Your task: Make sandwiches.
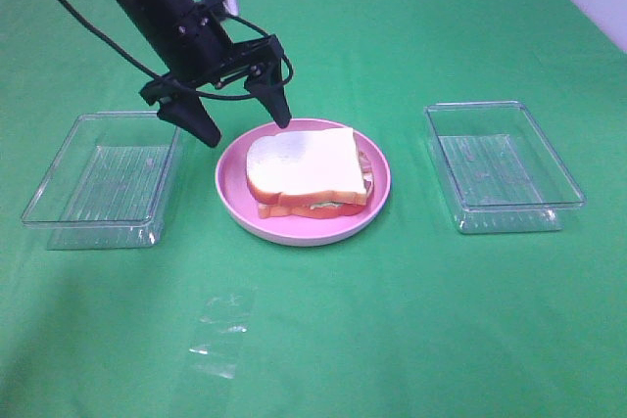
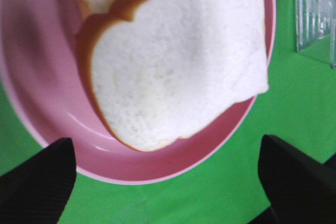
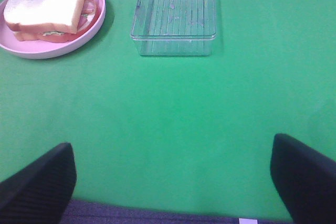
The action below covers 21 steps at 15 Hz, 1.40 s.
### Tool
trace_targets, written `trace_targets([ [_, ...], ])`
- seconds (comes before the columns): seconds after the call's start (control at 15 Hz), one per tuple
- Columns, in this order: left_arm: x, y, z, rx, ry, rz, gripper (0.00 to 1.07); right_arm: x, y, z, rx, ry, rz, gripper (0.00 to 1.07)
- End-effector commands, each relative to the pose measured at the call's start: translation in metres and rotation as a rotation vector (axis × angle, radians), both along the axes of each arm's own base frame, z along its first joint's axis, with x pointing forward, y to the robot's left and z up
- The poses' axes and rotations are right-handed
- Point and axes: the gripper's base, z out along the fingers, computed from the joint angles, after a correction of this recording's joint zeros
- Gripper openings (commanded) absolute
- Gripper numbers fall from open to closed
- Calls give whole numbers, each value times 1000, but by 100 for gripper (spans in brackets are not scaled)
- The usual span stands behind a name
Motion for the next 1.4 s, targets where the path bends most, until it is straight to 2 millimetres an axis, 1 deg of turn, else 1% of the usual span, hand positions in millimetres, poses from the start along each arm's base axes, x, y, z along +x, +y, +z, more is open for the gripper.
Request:
trace_targets([
  [0.07,-1,8,21,128,-14,-39,86,-3,0,-1,-1,-29,-2,96],
  [0.13,-1,12,33,166,-62,-40,86,-3,0,-1,-1,-29,-2,96],
  [0.2,0,24,46,242,-120,-40,86,-3,0,-1,-1,-29,-2,96],
  [0.27,1,53,63,371,-189,-9,86,-3,0,-1,-1,-29,-2,96],
  [0.33,2,77,75,419,-211,37,86,-3,0,-1,-1,-29,-2,96],
  [0.4,2,101,80,438,-208,82,86,-3,0,-1,-1,-29,-2,96],
  [0.47,-2,136,86,442,-188,145,86,-3,0,-1,-1,-29,-2,96],
  [0.53,-4,146,87,441,-180,162,86,-3,0,-1,-1,-29,-2,96],
  [0.6,-9,167,87,439,-156,192,86,-3,0,-1,-1,-29,-2,96],
  [0.67,-15,181,84,440,-127,205,86,-3,0,-1,-1,-29,-2,96],
  [0.73,-26,191,79,443,-87,219,86,-3,0,-1,-1,-29,-2,96],
  [0.8,-39,193,77,447,-57,217,86,-3,0,-1,-1,-29,-2,96],
  [0.87,-67,193,77,450,-13,208,86,-3,0,-1,-1,-29,-2,96],
  [1.0,-120,189,84,419,29,206,86,-3,0,-1,-1,-29,-2,96],
  [1.07,-150,188,90,403,32,209,86,-3,0,-1,-1,-29,-2,96],
  [1.13,-184,188,97,396,14,215,86,-3,0,-1,-1,-29,-2,96],
  [1.2,-201,188,100,395,-8,223,86,-3,0,-1,-1,-29,-2,96],
  [1.33,-262,188,112,380,-126,251,86,-3,0,-1,-1,-29,-2,96],
  [1.4,-314,189,123,362,-295,286,86,-3,0,-1,-1,-29,-2,96],
])
